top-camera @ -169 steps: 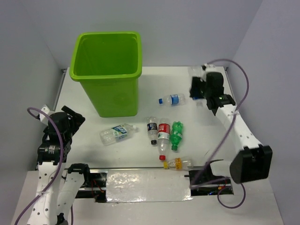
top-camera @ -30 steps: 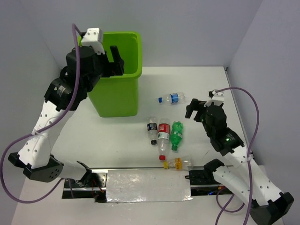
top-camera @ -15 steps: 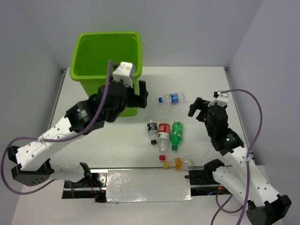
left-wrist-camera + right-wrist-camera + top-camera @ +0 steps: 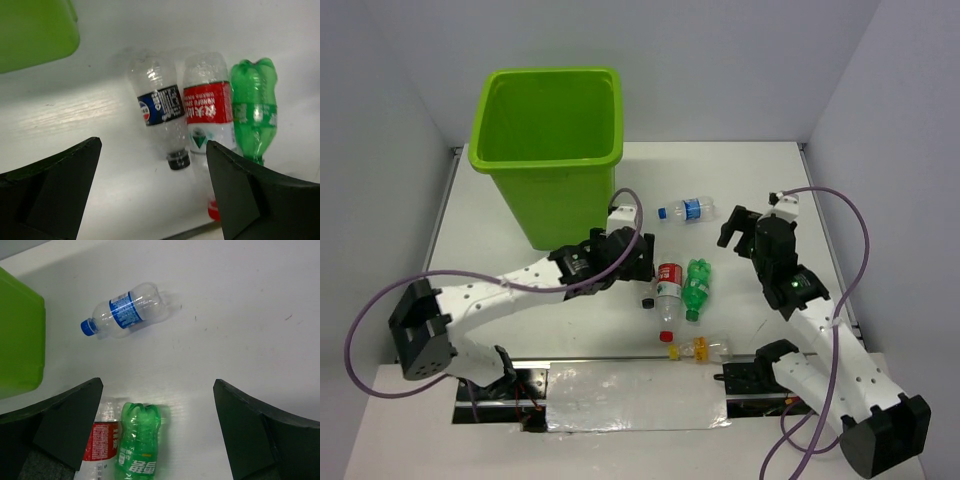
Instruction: Put the plastic bottles in the bin
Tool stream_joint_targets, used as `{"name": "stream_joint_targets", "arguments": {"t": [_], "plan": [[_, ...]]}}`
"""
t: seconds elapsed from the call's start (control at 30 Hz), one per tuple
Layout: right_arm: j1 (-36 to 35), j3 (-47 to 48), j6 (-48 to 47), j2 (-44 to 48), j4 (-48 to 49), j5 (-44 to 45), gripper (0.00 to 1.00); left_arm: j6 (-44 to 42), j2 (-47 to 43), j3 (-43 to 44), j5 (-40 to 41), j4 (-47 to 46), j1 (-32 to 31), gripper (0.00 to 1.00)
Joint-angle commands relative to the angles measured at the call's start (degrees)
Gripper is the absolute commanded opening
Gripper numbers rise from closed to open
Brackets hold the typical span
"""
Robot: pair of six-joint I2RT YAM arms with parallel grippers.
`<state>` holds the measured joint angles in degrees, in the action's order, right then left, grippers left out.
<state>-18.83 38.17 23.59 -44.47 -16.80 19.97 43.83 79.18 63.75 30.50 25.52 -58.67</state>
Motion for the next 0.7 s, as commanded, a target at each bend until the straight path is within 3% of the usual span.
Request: {"name": "stream_joint_targets", "arguments": {"t": [0.0, 0.17, 0.47, 0.67], "plan": [[0.63, -0.03, 0.75, -1.67, 3.44, -0.81, 1.00, 3.27, 5.10, -0.81, -8.07, -7.93, 5.06, 0.99], [0.64, 0.93, 0.75, -3.95, 2.03, 0.42, 1.00, 1.61, 13.00, -0.21, -13.62, -14.61, 6.20, 0.99], [0.72, 1.47, 0.40, -5.28, 1.77, 0.60, 1.00, 2.66, 21.98, 1.64, -19.43, -15.34, 9.10, 0.99], [0.72, 1.47, 0.40, -4.67, 1.68, 0.86, 1.00, 4.50, 23.92, 1.73, -17.75, -12.60, 9.46, 0.83]]}}
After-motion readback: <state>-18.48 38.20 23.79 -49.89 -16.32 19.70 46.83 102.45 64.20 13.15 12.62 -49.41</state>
